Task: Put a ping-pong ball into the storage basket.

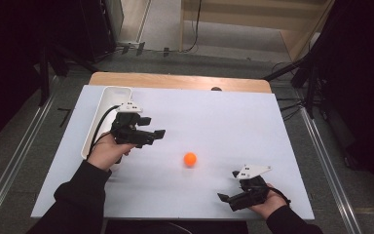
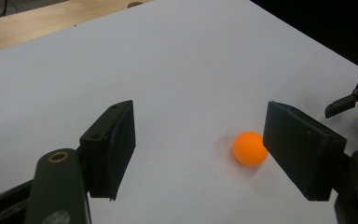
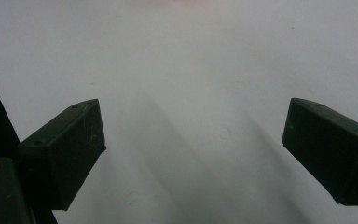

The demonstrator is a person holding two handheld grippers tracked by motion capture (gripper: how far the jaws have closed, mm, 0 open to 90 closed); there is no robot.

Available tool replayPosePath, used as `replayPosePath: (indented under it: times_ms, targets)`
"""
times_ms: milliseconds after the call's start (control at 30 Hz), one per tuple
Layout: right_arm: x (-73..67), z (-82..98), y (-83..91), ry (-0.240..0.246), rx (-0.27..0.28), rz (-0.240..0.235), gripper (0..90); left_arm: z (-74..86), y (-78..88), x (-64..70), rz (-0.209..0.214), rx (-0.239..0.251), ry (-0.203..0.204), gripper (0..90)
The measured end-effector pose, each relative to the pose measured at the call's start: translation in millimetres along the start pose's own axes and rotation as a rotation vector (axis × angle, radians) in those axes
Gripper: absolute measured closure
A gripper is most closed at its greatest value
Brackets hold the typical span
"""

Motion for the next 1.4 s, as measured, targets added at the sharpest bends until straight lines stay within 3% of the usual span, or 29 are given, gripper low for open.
replayPosePath:
  times_ms: [1400]
  targets:
    - [3.5, -0.6, 0.9, -0.019, 0.016, 0.008, 4.3, 1.7, -23.9, 23.1, -0.013, 0.047, -0.016, 25.7]
Point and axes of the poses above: each handheld gripper's, and its own axes: y roughly backward along the jaws, z roughly out of its underside, x roughly to its right, the point moved 2 cm from there along -y, roughly forward along the jaws, and after that the axes turned 1 degree about y, right-handed, at the moved point
